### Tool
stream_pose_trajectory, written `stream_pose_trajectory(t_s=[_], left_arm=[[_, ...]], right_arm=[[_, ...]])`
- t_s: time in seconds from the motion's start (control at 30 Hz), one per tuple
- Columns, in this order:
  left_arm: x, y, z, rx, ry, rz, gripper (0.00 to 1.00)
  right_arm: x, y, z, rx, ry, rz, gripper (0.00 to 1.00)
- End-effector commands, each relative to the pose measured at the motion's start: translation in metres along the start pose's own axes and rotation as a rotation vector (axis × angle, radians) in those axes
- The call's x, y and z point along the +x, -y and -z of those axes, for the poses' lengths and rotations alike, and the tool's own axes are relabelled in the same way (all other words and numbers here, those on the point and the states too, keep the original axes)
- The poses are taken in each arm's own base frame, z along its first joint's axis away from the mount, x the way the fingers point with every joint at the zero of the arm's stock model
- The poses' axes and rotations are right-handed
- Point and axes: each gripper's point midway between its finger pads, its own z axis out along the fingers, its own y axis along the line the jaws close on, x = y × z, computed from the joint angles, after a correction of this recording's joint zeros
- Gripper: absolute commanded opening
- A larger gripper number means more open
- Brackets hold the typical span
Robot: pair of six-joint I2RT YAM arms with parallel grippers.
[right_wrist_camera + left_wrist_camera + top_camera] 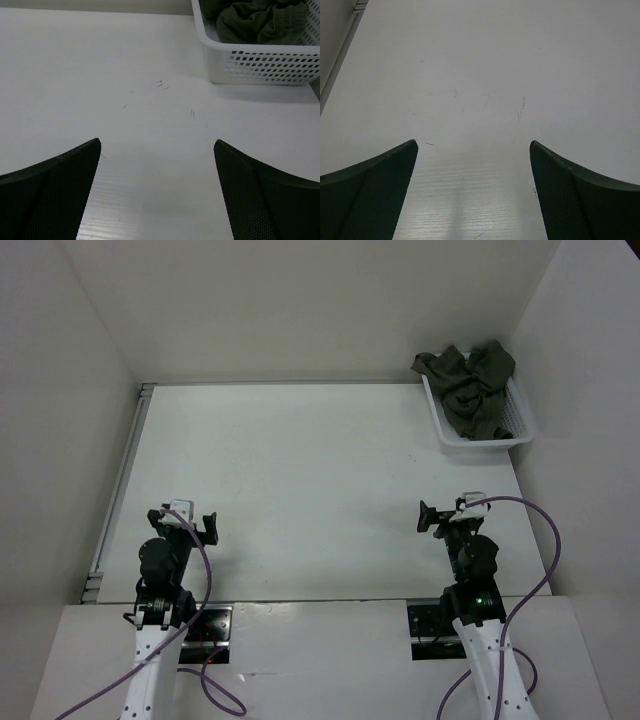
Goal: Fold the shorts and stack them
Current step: Grab the shorts from the pile
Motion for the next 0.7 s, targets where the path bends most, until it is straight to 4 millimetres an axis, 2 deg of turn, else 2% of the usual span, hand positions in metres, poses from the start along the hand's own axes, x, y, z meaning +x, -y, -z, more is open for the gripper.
stream_pose_trajectory(t_s=[0.0,0.1,0.13,0.2,0.23,0.27,0.3,0.33,0.37,0.4,0.43,0.47,0.5,0.57,0.6,0.63,0.67], left_arm=[[-0.011,-0.001,-0.002,-0.005,0.06,-0.009,0.99],[-0.011,-0.001,-0.002,-0.005,0.06,-0.009,0.99],[-0.01,0.009,-0.002,0.049,0.055,-0.009,0.99],[-0.021,0.032,0.002,0.181,0.085,-0.016,0.99],[-0.02,0.065,0.012,0.377,0.086,-0.02,0.99],[-0.027,0.074,0.016,0.438,0.109,-0.028,0.99],[-0.031,0.084,0.021,0.501,0.131,-0.036,0.99],[-0.035,0.099,0.029,0.597,0.153,-0.047,0.99],[-0.033,0.112,0.041,0.694,0.137,-0.043,0.99],[0.01,0.127,0.063,0.789,-0.079,0.065,0.99],[0.017,0.128,0.064,0.791,-0.103,0.078,0.99],[0.008,0.124,0.056,0.77,-0.05,0.049,0.99],[-0.02,0.116,0.043,0.718,0.096,-0.024,0.99],[-0.042,0.107,0.033,0.657,0.2,-0.07,0.99],[-0.07,0.103,0.033,0.63,0.3,-0.113,0.99],[-0.088,0.101,0.035,0.612,0.358,-0.134,0.99],[-0.105,0.095,0.036,0.57,0.407,-0.147,0.99]], right_arm=[[0.005,0.0,-0.003,0.002,0.021,-0.012,0.98],[0.005,0.0,-0.003,0.002,0.021,-0.012,0.98],[0.005,-0.001,-0.003,-0.007,0.021,-0.012,0.98],[0.0,-0.002,-0.003,-0.016,0.032,0.0,0.98],[0.0,-0.03,0.0,-0.184,0.036,0.048,0.99],[-0.009,-0.037,0.001,-0.269,0.093,0.291,0.99],[-0.029,-0.048,0.003,-0.338,0.18,0.385,0.99],[-0.038,-0.058,0.006,-0.397,0.238,0.445,0.99],[-0.052,-0.084,0.018,-0.565,0.483,1.081,1.0],[-0.01,-0.091,0.023,-0.695,0.494,1.438,1.0],[-0.011,-0.092,0.019,-0.65,0.59,1.645,0.98],[-0.023,-0.094,0.019,-0.615,0.63,1.642,1.0],[-0.058,-0.093,0.021,-0.529,0.69,1.53,1.0],[-0.093,-0.087,0.023,-0.391,0.767,1.504,1.0],[-0.106,-0.083,0.024,-0.36,0.771,1.437,1.0],[-0.139,-0.082,0.034,-0.3,0.832,1.408,1.0],[-0.15,-0.082,0.035,-0.306,0.833,1.377,1.0]])
